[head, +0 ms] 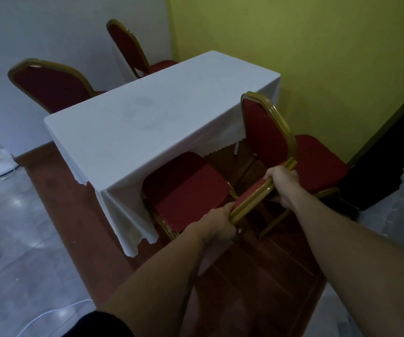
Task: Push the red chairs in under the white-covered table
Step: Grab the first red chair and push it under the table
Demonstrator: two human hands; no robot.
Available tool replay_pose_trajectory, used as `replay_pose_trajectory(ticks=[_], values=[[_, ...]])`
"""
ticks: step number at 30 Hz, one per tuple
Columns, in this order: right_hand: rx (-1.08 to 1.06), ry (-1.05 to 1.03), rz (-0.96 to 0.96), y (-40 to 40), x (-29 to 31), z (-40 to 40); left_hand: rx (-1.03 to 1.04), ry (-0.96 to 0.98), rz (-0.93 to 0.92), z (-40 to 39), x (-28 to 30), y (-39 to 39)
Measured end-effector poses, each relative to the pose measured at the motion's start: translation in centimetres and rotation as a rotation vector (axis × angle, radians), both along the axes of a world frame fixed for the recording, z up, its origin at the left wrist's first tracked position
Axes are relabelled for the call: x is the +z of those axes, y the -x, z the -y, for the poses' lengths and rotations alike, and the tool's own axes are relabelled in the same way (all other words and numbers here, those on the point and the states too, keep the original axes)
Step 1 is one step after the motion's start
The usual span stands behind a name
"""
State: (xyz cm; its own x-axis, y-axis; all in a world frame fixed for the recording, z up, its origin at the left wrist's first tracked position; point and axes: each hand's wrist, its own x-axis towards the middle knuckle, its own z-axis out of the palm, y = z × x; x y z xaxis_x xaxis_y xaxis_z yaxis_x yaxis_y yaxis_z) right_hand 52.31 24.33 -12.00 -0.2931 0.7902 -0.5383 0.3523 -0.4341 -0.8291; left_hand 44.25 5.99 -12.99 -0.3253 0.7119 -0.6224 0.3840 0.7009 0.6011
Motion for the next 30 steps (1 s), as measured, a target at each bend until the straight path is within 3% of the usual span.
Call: replay_pose_trajectory(ticks=[23,30], values=[[0.076,0.028,0.011,5.7,0.7,-2.8,0.07,-0.063,-0.023,-2.7,-1.2,4.9],[0.165,0.026,0.134,7.3,1.0,-3.7,-0.132,0.005,-0.072,-4.5,-0.2,8.0]])
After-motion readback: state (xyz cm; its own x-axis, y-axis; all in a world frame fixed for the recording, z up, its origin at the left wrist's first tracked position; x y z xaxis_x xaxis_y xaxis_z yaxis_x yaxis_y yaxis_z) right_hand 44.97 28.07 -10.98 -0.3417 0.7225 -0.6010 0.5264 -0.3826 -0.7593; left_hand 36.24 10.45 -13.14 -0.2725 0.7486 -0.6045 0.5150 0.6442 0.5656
